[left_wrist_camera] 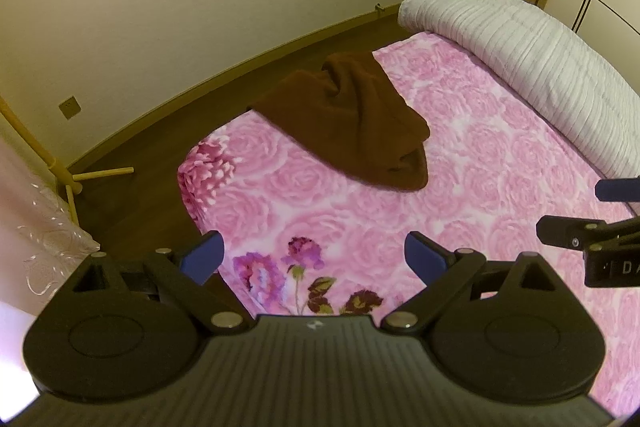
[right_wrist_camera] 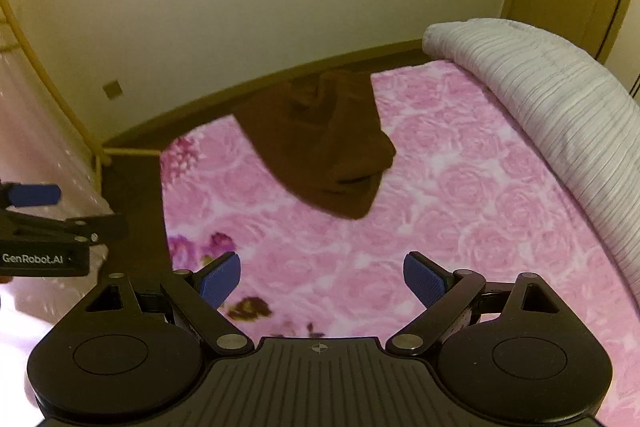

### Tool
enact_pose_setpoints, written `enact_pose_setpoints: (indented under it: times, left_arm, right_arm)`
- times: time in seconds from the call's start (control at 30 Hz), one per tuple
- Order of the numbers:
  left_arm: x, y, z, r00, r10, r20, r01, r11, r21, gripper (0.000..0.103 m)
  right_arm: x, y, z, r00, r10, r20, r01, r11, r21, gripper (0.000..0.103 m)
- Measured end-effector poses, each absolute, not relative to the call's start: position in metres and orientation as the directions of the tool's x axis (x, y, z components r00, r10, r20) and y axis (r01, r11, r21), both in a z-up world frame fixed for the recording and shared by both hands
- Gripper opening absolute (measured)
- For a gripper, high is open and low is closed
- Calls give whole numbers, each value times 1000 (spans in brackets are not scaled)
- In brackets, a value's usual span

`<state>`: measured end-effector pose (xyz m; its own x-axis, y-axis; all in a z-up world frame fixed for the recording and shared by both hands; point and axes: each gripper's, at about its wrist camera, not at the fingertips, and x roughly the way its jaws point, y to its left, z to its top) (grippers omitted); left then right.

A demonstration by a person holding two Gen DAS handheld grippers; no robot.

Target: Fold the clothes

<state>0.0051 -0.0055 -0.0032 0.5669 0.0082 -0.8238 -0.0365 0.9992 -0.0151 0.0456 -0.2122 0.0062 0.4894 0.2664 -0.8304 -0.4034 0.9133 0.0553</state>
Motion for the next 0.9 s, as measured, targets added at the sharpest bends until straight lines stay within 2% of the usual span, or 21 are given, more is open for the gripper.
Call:
enact_pose_setpoints:
  times: [0.1,0.9]
  left_arm:
    - [5,-9,-5,560,53,-827,-88,996,4,96]
    - [-1,-24,-3,533,120,-837,-123,990,64,96]
  right_arm:
    - [47,-211,5,480,258,-838,-413,910,43,91]
    - [62,-220,3,438,298,-848,-450,890,80,92]
